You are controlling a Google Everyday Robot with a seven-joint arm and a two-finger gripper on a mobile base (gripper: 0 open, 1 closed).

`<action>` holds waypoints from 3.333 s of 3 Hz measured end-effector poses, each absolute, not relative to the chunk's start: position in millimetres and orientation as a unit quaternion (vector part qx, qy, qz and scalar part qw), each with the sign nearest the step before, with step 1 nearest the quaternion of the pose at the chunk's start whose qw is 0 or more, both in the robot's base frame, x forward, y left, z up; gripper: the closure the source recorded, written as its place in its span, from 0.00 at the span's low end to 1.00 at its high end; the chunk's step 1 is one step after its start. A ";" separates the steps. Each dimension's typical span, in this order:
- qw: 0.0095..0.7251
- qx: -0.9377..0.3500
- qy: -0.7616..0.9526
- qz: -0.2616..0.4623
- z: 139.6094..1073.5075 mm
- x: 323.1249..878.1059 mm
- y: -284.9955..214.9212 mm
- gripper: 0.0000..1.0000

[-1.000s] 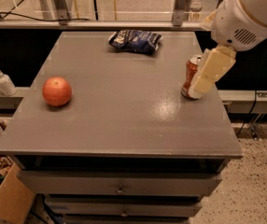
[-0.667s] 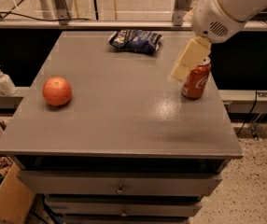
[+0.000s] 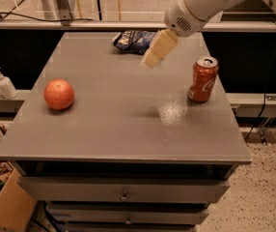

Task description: Pick blue chip bag

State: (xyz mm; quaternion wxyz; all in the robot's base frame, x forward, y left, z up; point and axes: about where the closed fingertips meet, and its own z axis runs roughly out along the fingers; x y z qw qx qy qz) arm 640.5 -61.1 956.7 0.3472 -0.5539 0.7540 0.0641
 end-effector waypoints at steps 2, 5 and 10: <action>0.368 -0.543 0.752 0.070 942.5 687.9 -39.4 0.00; 0.401 -0.493 0.770 0.048 896.3 783.7 -91.6 0.00; 0.372 -0.442 0.812 0.080 833.2 865.1 -84.6 0.43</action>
Offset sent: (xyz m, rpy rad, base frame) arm 0.0379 0.0166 -0.0102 0.0312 -0.0227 -0.0126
